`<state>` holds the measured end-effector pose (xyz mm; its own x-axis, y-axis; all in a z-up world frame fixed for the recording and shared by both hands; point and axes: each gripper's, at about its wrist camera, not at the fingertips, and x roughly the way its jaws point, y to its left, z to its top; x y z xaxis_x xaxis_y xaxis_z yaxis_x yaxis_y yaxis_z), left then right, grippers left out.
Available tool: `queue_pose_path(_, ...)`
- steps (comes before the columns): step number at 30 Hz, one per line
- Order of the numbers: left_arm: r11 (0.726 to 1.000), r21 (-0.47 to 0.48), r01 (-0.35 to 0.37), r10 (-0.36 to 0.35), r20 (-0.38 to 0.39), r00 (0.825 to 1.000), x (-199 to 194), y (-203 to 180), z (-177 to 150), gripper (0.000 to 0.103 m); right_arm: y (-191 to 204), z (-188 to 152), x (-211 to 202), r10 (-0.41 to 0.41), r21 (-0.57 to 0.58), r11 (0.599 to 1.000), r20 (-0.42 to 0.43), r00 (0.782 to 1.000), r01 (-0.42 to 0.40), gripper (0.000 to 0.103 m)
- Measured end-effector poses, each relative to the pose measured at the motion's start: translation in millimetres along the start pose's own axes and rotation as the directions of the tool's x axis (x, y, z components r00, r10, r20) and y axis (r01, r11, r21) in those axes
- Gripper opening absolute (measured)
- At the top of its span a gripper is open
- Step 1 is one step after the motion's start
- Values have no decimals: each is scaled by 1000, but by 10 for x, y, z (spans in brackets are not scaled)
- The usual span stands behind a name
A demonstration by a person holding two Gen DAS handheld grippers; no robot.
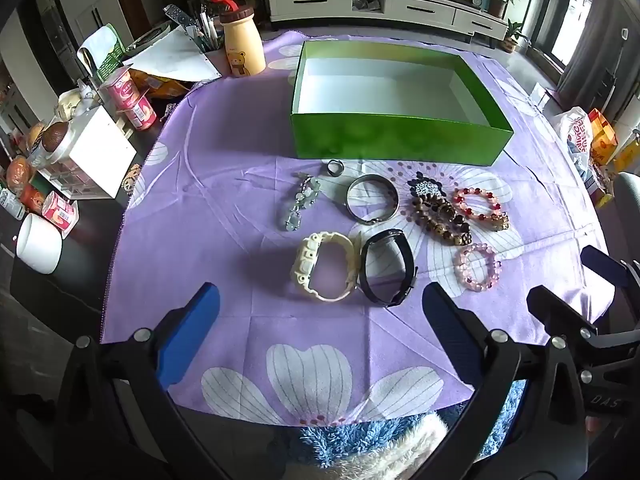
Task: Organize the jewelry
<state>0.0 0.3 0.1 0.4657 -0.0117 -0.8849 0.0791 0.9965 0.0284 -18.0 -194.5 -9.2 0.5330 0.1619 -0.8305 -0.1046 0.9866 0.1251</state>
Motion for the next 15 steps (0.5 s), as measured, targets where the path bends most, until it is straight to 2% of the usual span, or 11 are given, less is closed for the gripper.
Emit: queue_pose_path(15, 1000, 22, -10, 10, 5, 1000, -3, -29, -1, 101, -53, 7, -36, -14, 12, 1000, 6, 1000, 14, 102)
